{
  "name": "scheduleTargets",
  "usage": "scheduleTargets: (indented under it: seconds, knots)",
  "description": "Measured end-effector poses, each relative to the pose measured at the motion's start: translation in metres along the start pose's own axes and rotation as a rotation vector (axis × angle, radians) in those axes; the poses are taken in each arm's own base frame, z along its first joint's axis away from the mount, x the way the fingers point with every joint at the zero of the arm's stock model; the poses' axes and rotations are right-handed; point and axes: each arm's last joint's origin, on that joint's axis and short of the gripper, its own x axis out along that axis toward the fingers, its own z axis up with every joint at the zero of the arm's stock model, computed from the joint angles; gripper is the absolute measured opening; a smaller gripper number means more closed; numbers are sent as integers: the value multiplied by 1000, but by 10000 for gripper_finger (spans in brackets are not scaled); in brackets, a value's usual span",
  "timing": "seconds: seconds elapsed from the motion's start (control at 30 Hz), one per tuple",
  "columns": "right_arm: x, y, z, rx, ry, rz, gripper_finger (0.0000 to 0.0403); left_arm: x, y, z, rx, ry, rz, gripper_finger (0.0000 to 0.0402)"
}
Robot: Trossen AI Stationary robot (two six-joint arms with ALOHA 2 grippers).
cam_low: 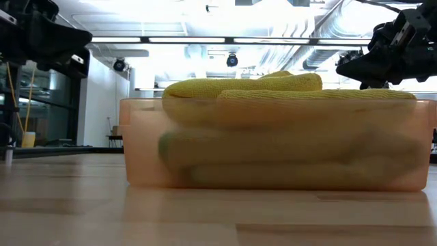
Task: Fold microfiber towels
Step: Return to Home Position
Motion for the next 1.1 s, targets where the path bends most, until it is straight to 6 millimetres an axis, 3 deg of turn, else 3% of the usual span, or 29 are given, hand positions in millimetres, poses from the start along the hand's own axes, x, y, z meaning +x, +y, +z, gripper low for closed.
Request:
scheduleTargets:
  seconds: [1.1]
  knots:
    - [0,0,0,0,0,0,0,1,5,-1,4,12,48,0]
